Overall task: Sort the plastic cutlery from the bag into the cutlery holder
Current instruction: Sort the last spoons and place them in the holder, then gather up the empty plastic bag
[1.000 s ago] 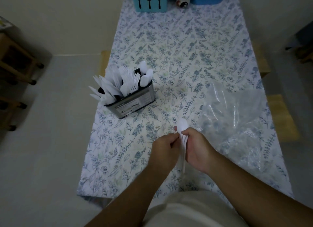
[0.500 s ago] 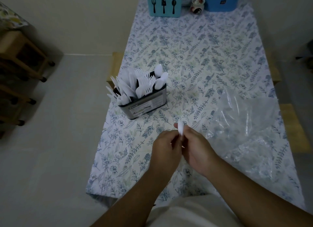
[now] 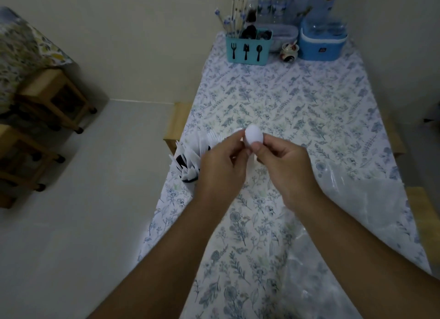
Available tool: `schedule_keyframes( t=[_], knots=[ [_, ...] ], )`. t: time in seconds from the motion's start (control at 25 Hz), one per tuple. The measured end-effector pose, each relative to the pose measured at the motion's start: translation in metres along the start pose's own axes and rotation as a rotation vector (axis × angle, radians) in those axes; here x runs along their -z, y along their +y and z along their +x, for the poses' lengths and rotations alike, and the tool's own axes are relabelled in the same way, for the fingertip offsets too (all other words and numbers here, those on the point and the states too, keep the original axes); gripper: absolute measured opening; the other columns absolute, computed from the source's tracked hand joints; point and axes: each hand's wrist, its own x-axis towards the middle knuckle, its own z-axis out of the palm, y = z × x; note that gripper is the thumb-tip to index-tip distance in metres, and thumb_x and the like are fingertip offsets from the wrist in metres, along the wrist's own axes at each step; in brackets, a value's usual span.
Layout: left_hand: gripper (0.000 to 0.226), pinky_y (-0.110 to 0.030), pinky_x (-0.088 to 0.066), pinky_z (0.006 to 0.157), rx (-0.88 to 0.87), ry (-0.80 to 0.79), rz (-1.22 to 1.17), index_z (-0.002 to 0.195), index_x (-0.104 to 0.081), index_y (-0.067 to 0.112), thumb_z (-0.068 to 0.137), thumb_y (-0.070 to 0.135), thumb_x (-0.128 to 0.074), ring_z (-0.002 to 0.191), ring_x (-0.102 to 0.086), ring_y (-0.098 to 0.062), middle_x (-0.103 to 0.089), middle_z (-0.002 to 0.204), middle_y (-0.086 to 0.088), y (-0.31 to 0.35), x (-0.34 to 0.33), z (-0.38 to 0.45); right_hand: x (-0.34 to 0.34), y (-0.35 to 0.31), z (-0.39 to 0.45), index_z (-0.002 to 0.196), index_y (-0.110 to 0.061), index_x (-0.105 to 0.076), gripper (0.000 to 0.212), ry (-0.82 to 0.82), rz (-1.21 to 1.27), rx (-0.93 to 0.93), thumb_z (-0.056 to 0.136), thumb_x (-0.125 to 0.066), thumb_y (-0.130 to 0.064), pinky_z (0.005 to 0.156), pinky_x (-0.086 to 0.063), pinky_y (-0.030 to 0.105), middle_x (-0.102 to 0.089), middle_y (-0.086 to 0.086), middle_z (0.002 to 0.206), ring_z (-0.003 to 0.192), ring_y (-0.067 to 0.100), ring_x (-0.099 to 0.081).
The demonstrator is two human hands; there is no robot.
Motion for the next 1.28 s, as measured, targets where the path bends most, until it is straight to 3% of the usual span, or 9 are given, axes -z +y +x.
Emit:
schedule_keyframes(
  t=[0.24,0.4,0.56,0.68,0.76,0.92,1.04,1.16,1.28],
  knots=[
    [0.022,-0.018,-0.057,0.077,0.075,0.108,-0.051,0.117,-0.072,0.020,0.097,0.015,-0.066,0.088,-0.071,0.003,-0.076,0.098,0.013,-0.007,0.007,0.038,-0.015,-0.013,0.039,0.118,-0.018,-0.076,0.029,0.003,-0.059,0.111,0.090,-0.076,-0.014,0.094,-0.059,0.032,-0.080,-0.012,0.099,0.096,0.004,-0.075],
    [0.022,-0.013,-0.047,0.057,0.065,0.117,0.166,0.117,-0.074,0.022,0.100,0.024,-0.061,0.061,-0.061,0.002,-0.072,0.077,0.011,-0.016,0.006,0.036,-0.017,0.004,0.047,0.124,-0.022,-0.073,0.032,-0.034,-0.184,0.131,0.092,-0.074,-0.023,0.099,-0.056,0.031,-0.078,-0.011,0.108,0.103,0.001,-0.072],
    [0.030,-0.028,-0.056,0.077,0.088,0.055,0.445,0.127,-0.068,0.013,0.101,0.023,-0.057,0.088,-0.070,-0.016,-0.076,0.100,-0.006,-0.016,0.006,0.039,-0.017,0.027,0.051,0.142,-0.016,-0.059,0.045,-0.075,-0.627,0.119,0.100,-0.062,-0.032,0.103,-0.050,0.032,-0.063,0.003,0.132,0.118,0.017,-0.062],
    [0.018,-0.023,-0.049,0.073,-0.027,0.068,0.460,0.106,-0.072,0.013,0.101,0.019,-0.055,0.089,-0.069,-0.021,-0.073,0.092,-0.006,-0.011,0.003,0.031,-0.008,0.031,0.045,0.144,-0.015,-0.055,0.045,-0.030,-0.652,0.173,0.101,-0.060,-0.027,0.098,-0.048,0.030,-0.057,0.002,0.133,0.117,0.018,-0.058],
    [0.023,-0.022,-0.052,0.080,-0.103,0.063,0.410,0.116,-0.072,0.013,0.100,0.019,-0.056,0.094,-0.069,-0.015,-0.075,0.103,-0.002,-0.013,-0.007,0.016,0.009,0.034,0.030,0.139,-0.020,-0.061,0.039,-0.014,-0.637,0.179,0.101,-0.059,-0.027,0.097,-0.049,0.031,-0.058,-0.004,0.125,0.115,0.015,-0.057],
    [0.027,-0.029,-0.053,0.092,-0.249,-0.202,0.354,0.119,-0.071,0.016,0.094,0.015,-0.061,0.104,-0.066,-0.017,-0.072,0.114,-0.001,-0.042,-0.073,-0.054,0.086,0.079,-0.041,0.105,-0.024,-0.074,0.020,0.251,-0.822,0.213,0.090,-0.069,-0.012,0.088,-0.052,0.042,-0.066,-0.005,0.104,0.102,0.023,-0.060],
    [0.045,-0.036,-0.050,0.103,-0.399,-0.574,0.417,0.133,-0.061,0.016,0.089,0.020,-0.057,0.125,-0.058,-0.021,-0.063,0.136,-0.007,-0.081,-0.134,-0.117,0.141,0.128,-0.116,0.091,-0.024,-0.065,0.024,0.452,-1.016,0.014,0.072,-0.067,-0.009,0.084,-0.048,0.048,-0.060,0.002,0.100,0.095,0.034,-0.059],
    [0.074,-0.045,-0.044,0.110,-0.448,-0.844,0.647,0.150,-0.043,0.015,0.081,0.040,-0.055,0.144,-0.041,-0.026,-0.041,0.157,-0.010,-0.114,-0.150,-0.155,0.160,0.170,-0.173,0.113,-0.022,-0.065,0.050,0.167,-1.078,-0.237,0.064,-0.062,-0.011,0.101,-0.047,0.043,-0.055,0.011,0.125,0.119,0.039,-0.055],
    [0.067,-0.042,-0.040,0.106,-0.395,-0.773,0.719,0.136,-0.060,0.018,0.074,0.044,-0.056,0.133,-0.053,-0.029,-0.057,0.143,-0.007,-0.113,-0.143,-0.159,0.170,0.173,-0.184,0.130,-0.026,-0.061,0.054,0.005,-0.977,-0.328,0.077,-0.057,-0.016,0.104,-0.048,0.040,-0.056,0.004,0.134,0.128,0.028,-0.050]
  ],
)
